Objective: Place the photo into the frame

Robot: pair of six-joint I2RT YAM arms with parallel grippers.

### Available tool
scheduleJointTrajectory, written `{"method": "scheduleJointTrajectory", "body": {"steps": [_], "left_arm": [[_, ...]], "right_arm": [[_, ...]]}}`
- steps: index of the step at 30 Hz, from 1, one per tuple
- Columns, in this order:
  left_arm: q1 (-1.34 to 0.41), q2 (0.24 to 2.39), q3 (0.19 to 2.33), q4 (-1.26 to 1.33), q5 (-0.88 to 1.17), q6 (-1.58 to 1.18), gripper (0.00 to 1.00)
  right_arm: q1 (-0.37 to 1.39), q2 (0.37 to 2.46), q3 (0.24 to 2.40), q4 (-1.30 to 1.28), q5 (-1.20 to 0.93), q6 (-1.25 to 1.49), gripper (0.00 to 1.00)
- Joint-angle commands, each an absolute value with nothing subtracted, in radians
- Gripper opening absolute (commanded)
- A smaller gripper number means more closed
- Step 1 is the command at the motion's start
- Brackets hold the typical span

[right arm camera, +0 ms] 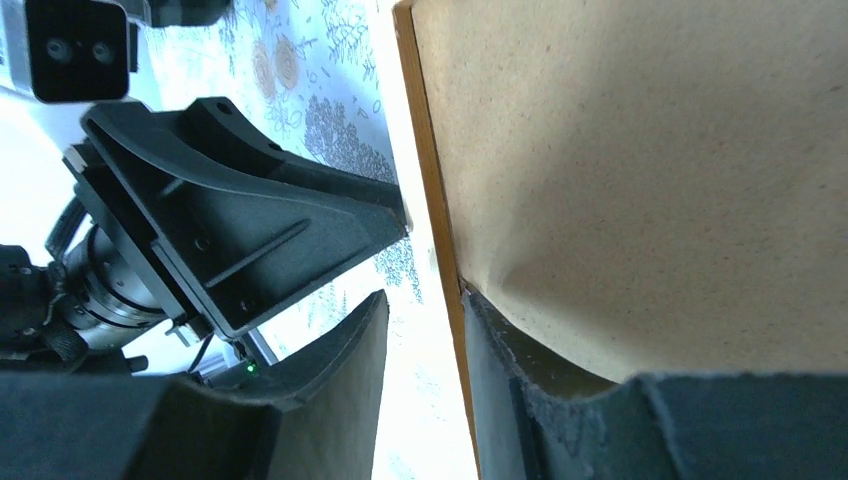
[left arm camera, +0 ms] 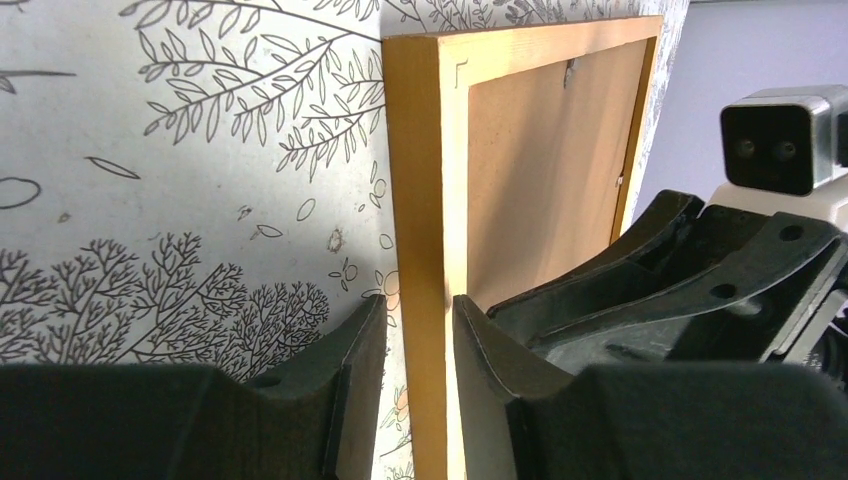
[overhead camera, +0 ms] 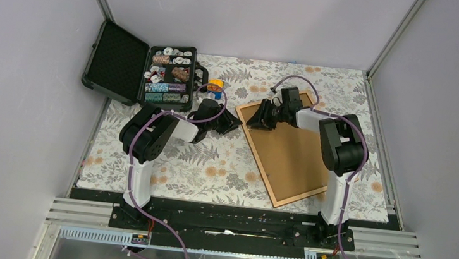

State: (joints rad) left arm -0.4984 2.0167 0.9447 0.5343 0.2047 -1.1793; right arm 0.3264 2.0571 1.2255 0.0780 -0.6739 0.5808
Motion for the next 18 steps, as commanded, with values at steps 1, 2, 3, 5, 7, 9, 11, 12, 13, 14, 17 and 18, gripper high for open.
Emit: {"method": "scheduleJointTrajectory", "body": {"steps": [1,2,3,5,7,9,11,12,13,14,17,18], "left_arm": [[-0.491,2.019,0.961,0.485,0.170,-1.163,0.35],[-0.491,2.020,0.963,0.483,0.170,-1.163,0.35],[-0.491,2.021,0.964,0.481,0.171,-1.163,0.35],[-0.490,2.022,0.966,0.476,0.171,-1.163,0.34],[-0.491,2.025,0.969,0.474,0.170,-1.163,0.34],[-0.491,2.028,0.975,0.466,0.169,-1.161,0.33],[-0.492,2.031,0.980,0.458,0.169,-1.160,0.33],[-0.491,2.032,0.982,0.454,0.169,-1.160,0.33],[-0.491,2.034,0.987,0.450,0.169,-1.160,0.33],[-0.491,2.035,0.990,0.447,0.169,-1.159,0.33],[-0.491,2.039,0.993,0.442,0.167,-1.160,0.33],[-0.491,2.039,0.993,0.442,0.167,-1.160,0.33]], "right_arm": [[0.304,2.040,1.305,0.023,-0.656,0.564,0.41],[0.304,2.053,1.318,0.010,-0.653,0.559,0.40],[0.303,2.066,1.330,0.007,-0.652,0.554,0.39],[0.304,2.090,1.333,0.006,-0.655,0.554,0.38],[0.305,2.110,1.324,0.008,-0.661,0.559,0.38],[0.305,2.138,1.325,0.016,-0.681,0.561,0.37],[0.305,2.159,1.322,0.020,-0.694,0.562,0.34],[0.306,2.163,1.316,0.024,-0.697,0.563,0.32],[0.308,2.162,1.306,0.031,-0.703,0.565,0.31],[0.309,2.160,1.295,0.040,-0.707,0.565,0.31],[0.315,2.163,1.265,0.068,-0.763,0.573,0.31],[0.318,2.162,1.256,0.070,-0.774,0.577,0.30]]}}
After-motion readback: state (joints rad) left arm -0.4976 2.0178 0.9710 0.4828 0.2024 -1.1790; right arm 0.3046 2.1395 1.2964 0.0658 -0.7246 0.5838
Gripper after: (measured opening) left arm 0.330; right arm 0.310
